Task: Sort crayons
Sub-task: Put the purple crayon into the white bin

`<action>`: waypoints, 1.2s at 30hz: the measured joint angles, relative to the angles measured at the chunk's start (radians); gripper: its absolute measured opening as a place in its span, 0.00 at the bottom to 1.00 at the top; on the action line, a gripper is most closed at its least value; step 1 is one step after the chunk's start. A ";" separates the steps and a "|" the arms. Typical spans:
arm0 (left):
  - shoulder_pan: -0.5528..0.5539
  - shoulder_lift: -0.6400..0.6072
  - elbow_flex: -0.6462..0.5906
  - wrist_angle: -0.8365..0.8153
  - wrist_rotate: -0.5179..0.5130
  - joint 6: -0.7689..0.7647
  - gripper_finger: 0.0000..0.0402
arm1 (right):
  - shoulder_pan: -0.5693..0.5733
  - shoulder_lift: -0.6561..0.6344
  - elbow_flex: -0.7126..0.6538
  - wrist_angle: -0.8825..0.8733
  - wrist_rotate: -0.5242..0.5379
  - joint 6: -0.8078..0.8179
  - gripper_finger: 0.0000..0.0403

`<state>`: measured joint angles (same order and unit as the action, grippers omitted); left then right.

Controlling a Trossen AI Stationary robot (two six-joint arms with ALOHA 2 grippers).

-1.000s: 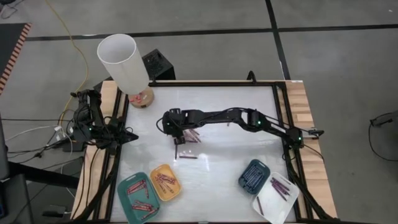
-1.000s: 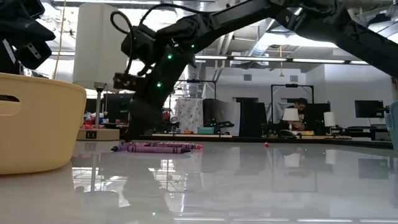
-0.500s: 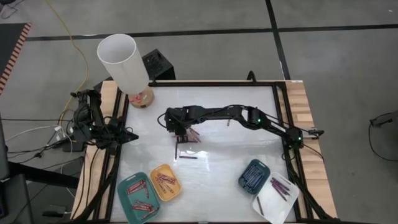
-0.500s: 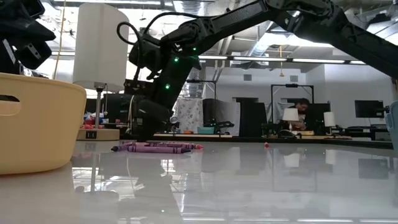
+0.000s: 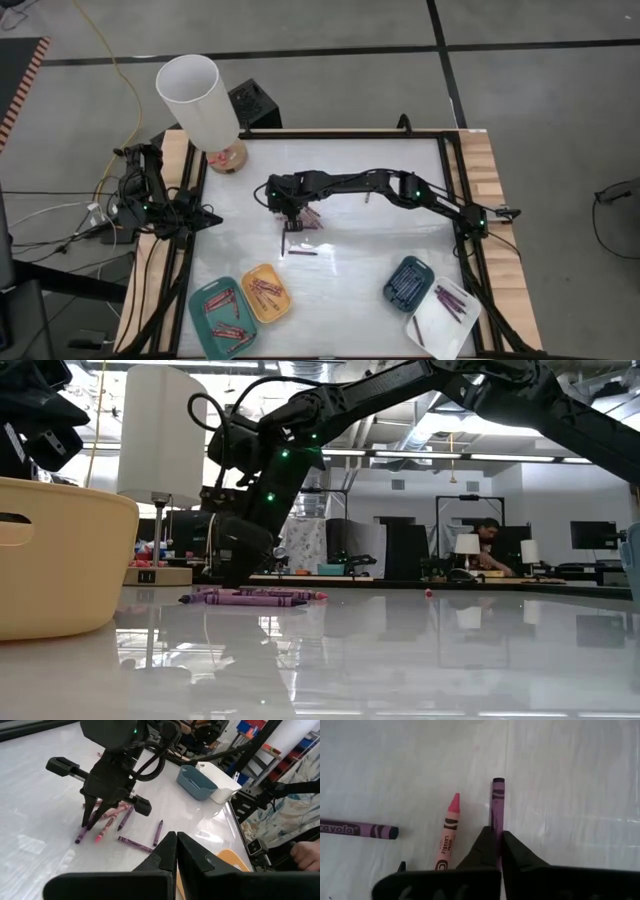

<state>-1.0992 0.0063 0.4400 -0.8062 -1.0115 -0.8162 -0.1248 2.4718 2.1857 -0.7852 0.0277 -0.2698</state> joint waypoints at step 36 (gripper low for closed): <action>0.000 0.000 0.000 -0.005 -0.023 0.000 0.00 | 0.061 -0.230 0.158 -0.335 0.001 0.093 0.00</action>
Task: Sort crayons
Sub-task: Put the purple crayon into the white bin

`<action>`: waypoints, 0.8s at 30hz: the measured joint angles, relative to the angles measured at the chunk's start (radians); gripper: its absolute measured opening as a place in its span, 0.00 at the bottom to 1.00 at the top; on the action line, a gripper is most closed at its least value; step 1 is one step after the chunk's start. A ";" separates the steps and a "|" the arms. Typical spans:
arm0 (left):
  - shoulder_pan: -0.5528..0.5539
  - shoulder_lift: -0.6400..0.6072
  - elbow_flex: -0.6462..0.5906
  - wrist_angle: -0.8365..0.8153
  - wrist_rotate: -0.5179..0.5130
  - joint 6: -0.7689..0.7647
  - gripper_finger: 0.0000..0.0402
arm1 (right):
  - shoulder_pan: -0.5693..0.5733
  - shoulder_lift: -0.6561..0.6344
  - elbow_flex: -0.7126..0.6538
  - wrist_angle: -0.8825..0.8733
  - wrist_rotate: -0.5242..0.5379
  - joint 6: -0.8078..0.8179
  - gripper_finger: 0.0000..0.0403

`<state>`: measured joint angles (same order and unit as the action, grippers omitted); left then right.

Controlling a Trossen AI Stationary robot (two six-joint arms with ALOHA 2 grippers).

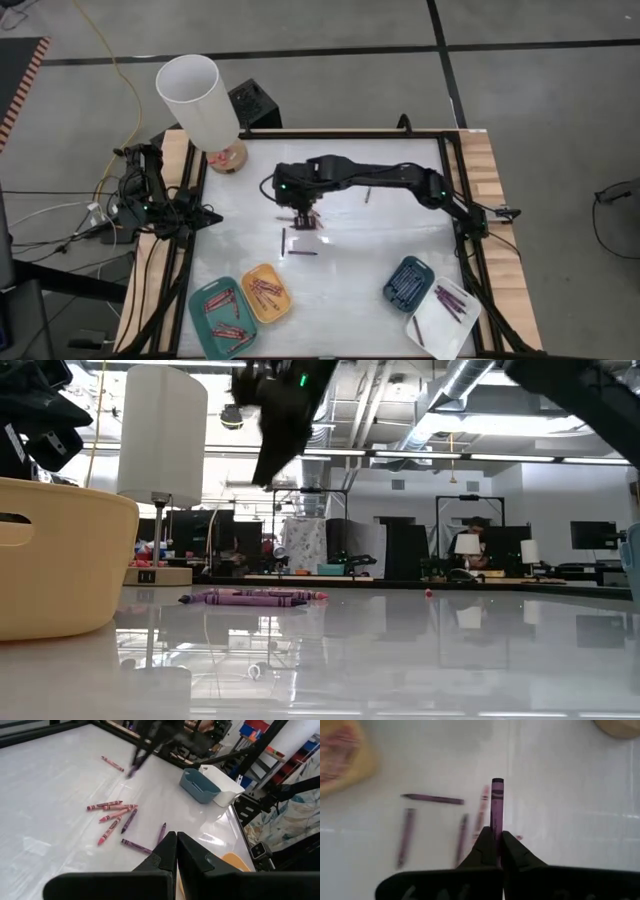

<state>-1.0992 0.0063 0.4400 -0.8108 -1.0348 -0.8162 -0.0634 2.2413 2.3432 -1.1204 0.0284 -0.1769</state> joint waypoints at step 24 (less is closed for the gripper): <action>0.000 0.000 0.000 -0.001 -0.028 0.000 0.00 | 0.600 -0.144 -0.030 -0.449 0.178 0.677 0.00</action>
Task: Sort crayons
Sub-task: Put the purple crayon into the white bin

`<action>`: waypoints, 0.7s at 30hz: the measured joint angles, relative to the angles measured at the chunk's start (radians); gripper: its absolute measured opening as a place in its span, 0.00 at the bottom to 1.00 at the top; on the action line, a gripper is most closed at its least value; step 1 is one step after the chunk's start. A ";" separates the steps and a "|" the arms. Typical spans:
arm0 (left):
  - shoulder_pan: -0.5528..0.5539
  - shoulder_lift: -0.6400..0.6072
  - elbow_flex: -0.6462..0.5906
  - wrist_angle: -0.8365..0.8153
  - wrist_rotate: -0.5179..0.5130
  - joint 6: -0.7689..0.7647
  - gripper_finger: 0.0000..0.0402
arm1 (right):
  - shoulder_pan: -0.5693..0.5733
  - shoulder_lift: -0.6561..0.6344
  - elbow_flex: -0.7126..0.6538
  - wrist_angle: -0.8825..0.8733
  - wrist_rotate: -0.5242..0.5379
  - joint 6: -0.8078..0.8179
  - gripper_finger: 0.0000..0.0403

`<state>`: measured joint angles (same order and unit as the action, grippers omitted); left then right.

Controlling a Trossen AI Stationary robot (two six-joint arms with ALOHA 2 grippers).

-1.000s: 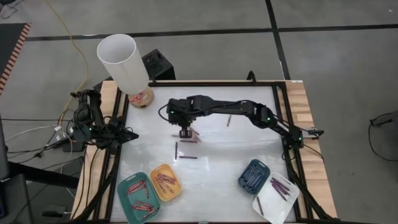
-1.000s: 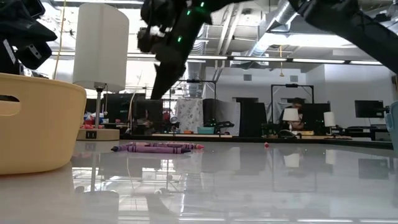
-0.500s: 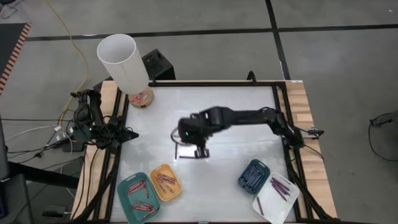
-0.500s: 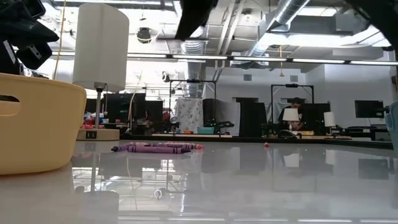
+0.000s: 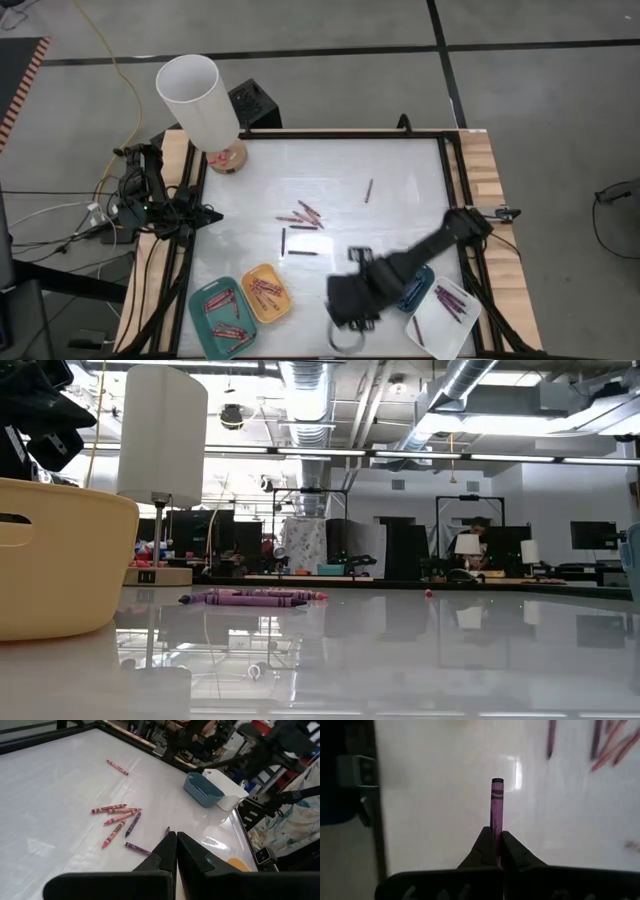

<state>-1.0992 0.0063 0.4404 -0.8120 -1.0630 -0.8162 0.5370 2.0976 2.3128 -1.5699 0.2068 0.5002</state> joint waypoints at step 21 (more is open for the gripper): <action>0.000 0.000 0.000 0.000 -0.052 0.000 0.00 | 0.332 -0.023 -0.175 0.001 -0.048 0.828 0.00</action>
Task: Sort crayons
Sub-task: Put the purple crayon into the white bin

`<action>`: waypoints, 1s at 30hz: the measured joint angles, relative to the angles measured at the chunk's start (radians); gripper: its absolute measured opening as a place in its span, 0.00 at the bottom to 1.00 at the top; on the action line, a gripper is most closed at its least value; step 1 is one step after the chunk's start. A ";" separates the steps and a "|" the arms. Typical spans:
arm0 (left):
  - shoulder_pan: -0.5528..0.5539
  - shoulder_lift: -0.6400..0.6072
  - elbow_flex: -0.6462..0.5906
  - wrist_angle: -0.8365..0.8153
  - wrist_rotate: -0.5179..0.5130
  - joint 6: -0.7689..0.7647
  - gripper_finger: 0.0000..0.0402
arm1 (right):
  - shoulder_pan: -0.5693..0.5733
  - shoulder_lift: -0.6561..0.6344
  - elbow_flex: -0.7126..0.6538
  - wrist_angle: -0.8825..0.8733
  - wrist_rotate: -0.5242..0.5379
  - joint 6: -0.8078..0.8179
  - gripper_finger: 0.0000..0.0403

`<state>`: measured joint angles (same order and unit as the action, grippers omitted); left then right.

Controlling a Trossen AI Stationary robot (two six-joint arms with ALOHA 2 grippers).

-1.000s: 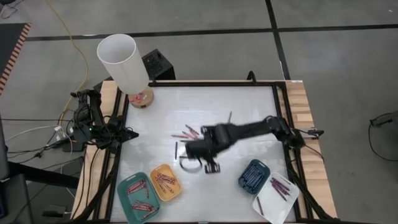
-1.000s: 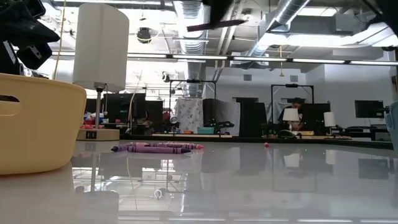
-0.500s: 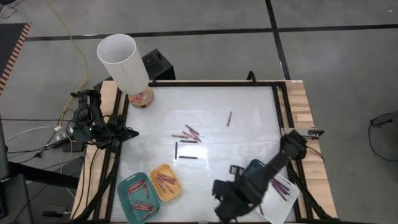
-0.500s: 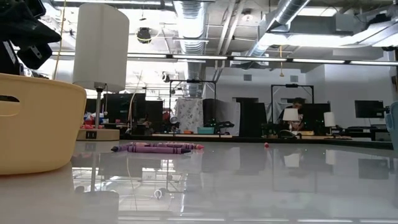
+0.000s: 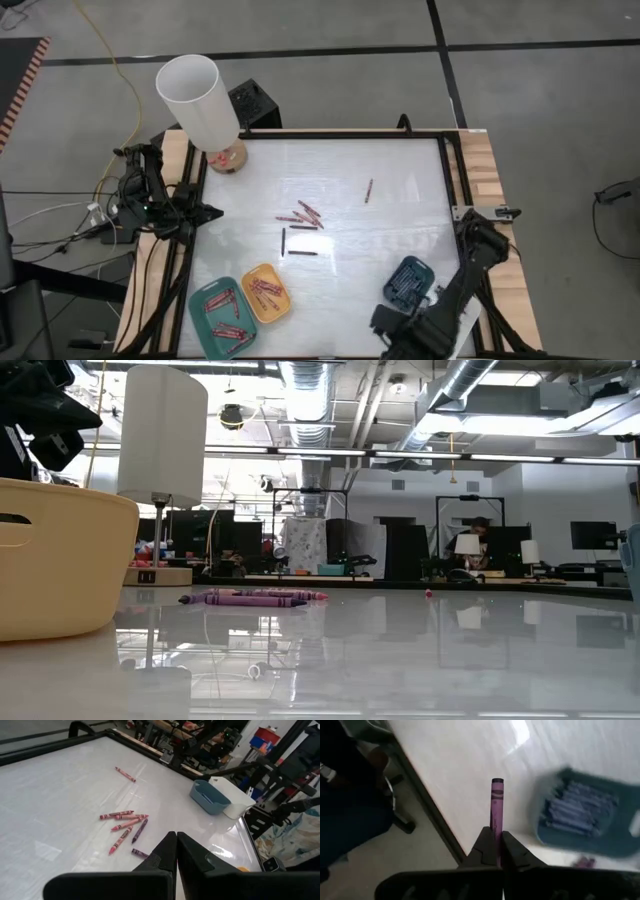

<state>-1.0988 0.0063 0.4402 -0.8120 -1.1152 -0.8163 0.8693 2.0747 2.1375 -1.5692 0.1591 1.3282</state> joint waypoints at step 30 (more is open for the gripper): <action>0.000 0.000 0.000 -0.002 -0.023 0.000 0.00 | 0.277 -0.450 -0.892 0.375 -0.082 0.796 0.02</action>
<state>-1.0992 0.0066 0.4400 -0.8135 -1.1381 -0.8162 1.1461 1.6245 1.2455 -1.1943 0.0776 2.1244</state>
